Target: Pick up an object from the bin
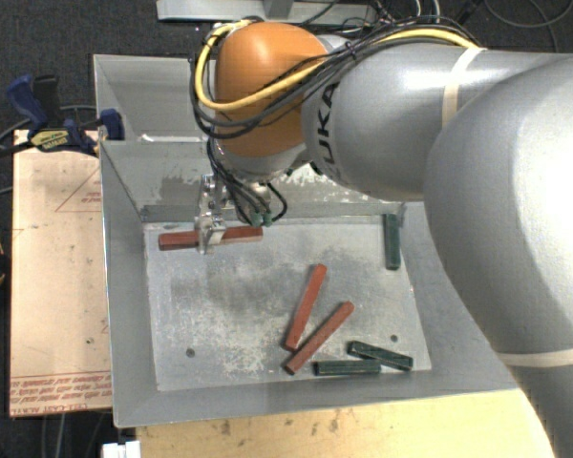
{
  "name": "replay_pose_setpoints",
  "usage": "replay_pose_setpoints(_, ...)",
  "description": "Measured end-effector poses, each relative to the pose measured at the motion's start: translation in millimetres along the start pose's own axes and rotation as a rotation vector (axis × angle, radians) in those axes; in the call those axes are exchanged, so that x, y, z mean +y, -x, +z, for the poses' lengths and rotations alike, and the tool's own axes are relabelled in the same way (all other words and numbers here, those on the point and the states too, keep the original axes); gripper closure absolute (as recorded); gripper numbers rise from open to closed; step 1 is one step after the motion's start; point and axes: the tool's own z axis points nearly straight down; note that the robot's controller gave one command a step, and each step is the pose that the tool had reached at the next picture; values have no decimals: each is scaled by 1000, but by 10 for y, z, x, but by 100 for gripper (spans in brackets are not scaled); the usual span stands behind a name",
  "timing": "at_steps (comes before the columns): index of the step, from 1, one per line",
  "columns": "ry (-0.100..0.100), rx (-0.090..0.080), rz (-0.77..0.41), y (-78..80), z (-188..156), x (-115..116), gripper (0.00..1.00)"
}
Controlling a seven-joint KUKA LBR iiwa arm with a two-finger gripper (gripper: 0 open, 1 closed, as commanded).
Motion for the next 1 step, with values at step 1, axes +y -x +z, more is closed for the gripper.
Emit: replay_pose_setpoints(1, 0, 1, 0, -1, -83, 0, 100)
